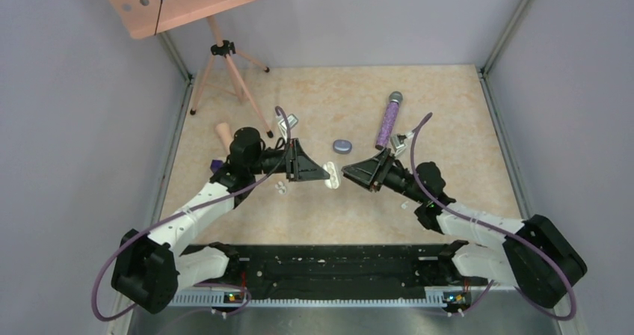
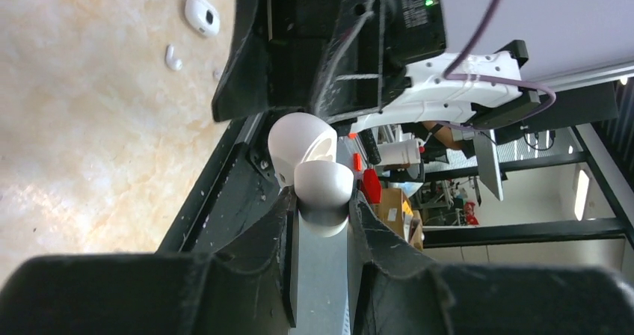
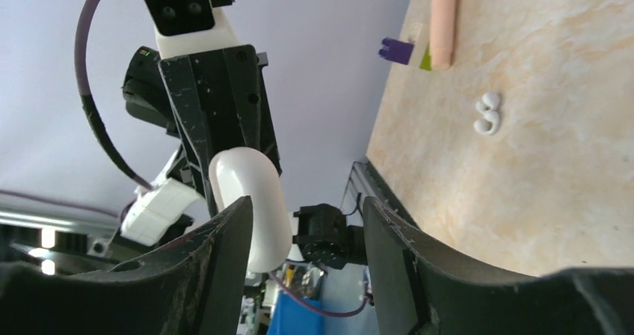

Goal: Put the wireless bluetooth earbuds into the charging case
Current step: Open the charging case.

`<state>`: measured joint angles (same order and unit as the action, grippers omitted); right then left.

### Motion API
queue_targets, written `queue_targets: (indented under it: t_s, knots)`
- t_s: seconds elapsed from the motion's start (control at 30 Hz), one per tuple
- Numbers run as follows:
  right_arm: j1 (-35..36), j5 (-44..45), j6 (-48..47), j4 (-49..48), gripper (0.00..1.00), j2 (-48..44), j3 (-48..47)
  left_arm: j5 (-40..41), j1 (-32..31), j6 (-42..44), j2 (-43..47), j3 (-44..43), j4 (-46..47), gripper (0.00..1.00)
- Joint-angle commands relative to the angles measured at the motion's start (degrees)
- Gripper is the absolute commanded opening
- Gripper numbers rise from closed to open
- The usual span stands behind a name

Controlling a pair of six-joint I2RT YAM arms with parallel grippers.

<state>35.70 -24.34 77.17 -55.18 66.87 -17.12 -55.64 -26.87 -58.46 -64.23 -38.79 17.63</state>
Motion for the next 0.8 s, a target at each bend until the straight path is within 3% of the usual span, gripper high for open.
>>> queue_targets:
  t_s: [0.0, 0.17, 0.37, 0.5, 0.6, 0.77]
  knots:
    - [-0.3, 4.3, -9.4, 17.1, 0.56, -8.0, -4.7, 0.7, 1.3, 6.2, 1.3, -2.6, -10.4, 0.0]
    - [-0.3, 7.8, -17.5, 33.6, 0.58, -12.2, -7.9, 1.8, 7.2, 13.4, 1.8, -5.2, -26.5, 0.0]
    - [4.0, 11.6, -26.4, 42.7, 0.58, -10.6, -13.3, -0.1, 10.1, 20.4, 2.6, -6.9, -37.2, 0.0]
    - [8.9, 5.5, -33.3, 41.4, 0.59, -4.4, -21.1, -2.4, 10.2, 28.2, 1.0, -8.6, -44.4, 0.0]
    - [10.3, 5.9, -36.2, 41.8, 0.6, -1.6, -24.2, -3.0, 10.2, 35.3, -0.1, -10.1, -50.5, 0.0]
    - [11.0, 2.9, -39.8, 45.4, 0.61, 3.7, -29.7, -5.1, 10.2, 35.0, 1.8, -10.4, -48.0, 0.0]
